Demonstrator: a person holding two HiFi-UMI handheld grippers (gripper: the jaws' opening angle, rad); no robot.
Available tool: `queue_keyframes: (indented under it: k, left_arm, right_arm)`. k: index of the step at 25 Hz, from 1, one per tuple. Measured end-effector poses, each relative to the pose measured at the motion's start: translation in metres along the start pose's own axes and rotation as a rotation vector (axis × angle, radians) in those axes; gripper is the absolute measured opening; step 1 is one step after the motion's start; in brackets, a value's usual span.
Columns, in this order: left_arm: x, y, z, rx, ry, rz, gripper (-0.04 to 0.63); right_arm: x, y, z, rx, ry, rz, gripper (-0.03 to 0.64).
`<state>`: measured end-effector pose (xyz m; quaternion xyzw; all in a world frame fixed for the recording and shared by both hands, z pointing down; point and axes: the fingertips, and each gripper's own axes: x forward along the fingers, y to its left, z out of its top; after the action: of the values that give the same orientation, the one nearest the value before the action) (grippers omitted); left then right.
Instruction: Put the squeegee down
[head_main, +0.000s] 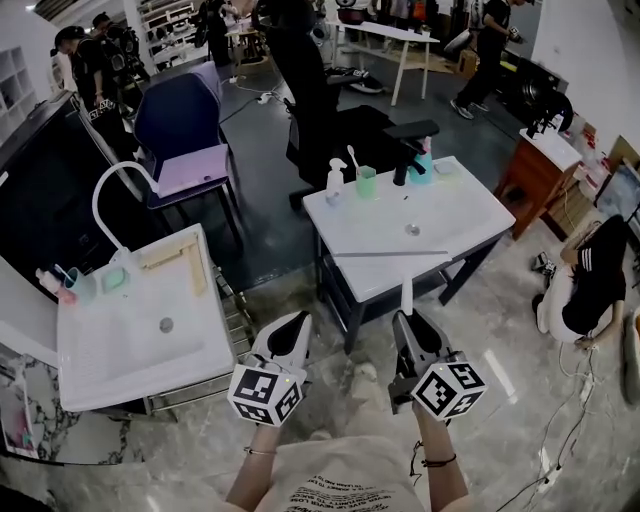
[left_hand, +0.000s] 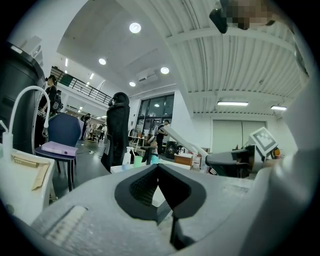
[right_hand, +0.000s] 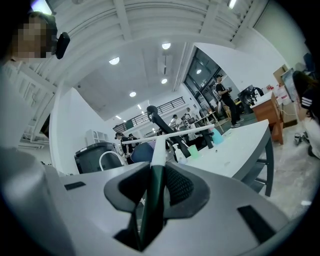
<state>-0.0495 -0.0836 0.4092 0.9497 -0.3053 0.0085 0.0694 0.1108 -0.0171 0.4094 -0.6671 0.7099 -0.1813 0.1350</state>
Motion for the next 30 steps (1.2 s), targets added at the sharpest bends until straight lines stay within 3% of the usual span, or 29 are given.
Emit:
queue_keyframes:
  k: [17,30]
  left_arm:
    - [0.123,0.067,0.004,-0.049,0.039,0.128,0.021]
    - [0.178,0.108,-0.021,-0.162,0.088,0.287,0.021]
  right_arm:
    - [0.153,-0.069,0.027,0.012,0.119,0.108,0.097]
    - [0.242,-0.102,0.008,0.02,0.289,0.208,0.097]
